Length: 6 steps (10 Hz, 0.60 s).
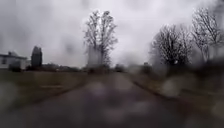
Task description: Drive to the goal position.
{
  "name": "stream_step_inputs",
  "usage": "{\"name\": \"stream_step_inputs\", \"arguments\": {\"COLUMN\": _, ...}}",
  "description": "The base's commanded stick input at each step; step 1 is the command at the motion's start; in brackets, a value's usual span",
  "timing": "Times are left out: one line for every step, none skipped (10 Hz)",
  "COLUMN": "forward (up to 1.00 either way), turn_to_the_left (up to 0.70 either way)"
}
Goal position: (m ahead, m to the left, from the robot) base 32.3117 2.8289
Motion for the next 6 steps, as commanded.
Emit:
{"name": "stream_step_inputs", "arguments": {"forward": 1.0, "turn_to_the_left": 0.0}}
{"name": "stream_step_inputs", "arguments": {"forward": 1.0, "turn_to_the_left": 0.0}}
{"name": "stream_step_inputs", "arguments": {"forward": 1.0, "turn_to_the_left": 0.0}}
{"name": "stream_step_inputs", "arguments": {"forward": 1.0, "turn_to_the_left": 0.0}}
{"name": "stream_step_inputs", "arguments": {"forward": 1.0, "turn_to_the_left": 0.0}}
{"name": "stream_step_inputs", "arguments": {"forward": 1.0, "turn_to_the_left": 0.0}}
